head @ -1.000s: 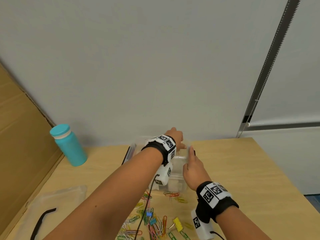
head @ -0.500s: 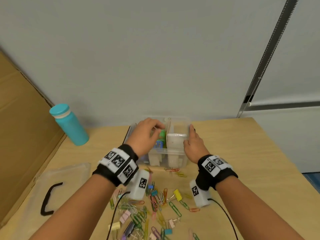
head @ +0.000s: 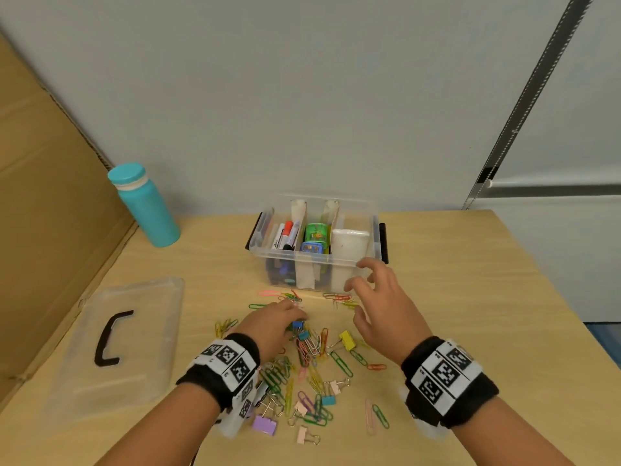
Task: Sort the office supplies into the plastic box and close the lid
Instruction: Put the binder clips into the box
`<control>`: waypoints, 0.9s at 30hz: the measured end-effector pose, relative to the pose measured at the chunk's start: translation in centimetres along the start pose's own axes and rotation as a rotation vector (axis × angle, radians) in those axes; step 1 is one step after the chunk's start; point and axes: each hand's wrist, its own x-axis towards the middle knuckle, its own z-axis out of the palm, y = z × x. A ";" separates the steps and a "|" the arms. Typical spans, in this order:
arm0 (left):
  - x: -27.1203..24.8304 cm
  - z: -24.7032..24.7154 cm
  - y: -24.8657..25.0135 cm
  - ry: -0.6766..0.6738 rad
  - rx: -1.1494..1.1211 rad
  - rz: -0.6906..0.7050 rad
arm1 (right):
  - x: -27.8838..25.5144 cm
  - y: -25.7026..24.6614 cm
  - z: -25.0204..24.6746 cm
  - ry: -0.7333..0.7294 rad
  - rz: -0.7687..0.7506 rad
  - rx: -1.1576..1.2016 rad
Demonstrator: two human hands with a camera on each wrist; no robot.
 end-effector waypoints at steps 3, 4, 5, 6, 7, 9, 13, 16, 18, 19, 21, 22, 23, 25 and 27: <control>0.8 0.1 0.3 -0.017 0.078 -0.015 | -0.2 -0.9 1.0 -0.202 -0.083 -0.029; 0.9 0.2 0.3 -0.017 0.091 -0.020 | -0.4 -0.9 1.8 -0.323 -0.053 -0.031; 1.0 0.2 0.3 -0.013 0.092 -0.029 | -0.6 -0.9 2.5 -0.452 -0.010 -0.053; 1.0 0.3 0.3 -0.009 0.085 -0.040 | -0.7 -0.8 3.1 -0.542 0.027 -0.071; 1.0 0.4 0.2 -0.001 0.074 -0.048 | -0.8 -0.7 3.7 -0.575 0.053 -0.071; 0.9 0.5 0.1 0.014 0.048 -0.054 | -0.7 -0.5 4.4 -0.570 0.101 -0.049; 0.5 0.4 -0.2 0.056 -0.011 -0.039 | -0.2 0.2 4.4 -0.572 0.223 0.065; 0.2 0.2 -1.1 0.119 -0.168 -0.064 | -0.3 1.5 4.0 -0.555 0.353 0.268; -0.5 -0.3 -1.7 0.173 -0.338 -0.122 | -0.5 1.9 3.8 -0.518 0.492 0.617; -1.0 -0.7 -2.1 0.208 -0.417 -0.134 | -0.5 1.8 3.7 -0.506 0.584 0.834; -2.2 -1.5 -2.9 0.301 -0.525 -0.119 | -0.4 1.2 3.6 -0.478 0.747 1.201; -2.8 -1.8 -3.4 0.345 -0.567 -0.106 | -0.3 0.9 3.6 -0.452 0.804 1.362; -3.3 -2.1 -3.8 0.372 -0.604 -0.097 | -0.2 0.5 3.6 -0.419 0.847 1.515; -4.4 -2.5 -4.8 0.378 -0.665 -0.102 | 0.3 -0.1 3.7 -0.360 0.896 1.711; -5.2 -2.5 -5.5 0.370 -0.703 -0.138 | 1.0 -0.7 4.3 -0.329 0.881 1.649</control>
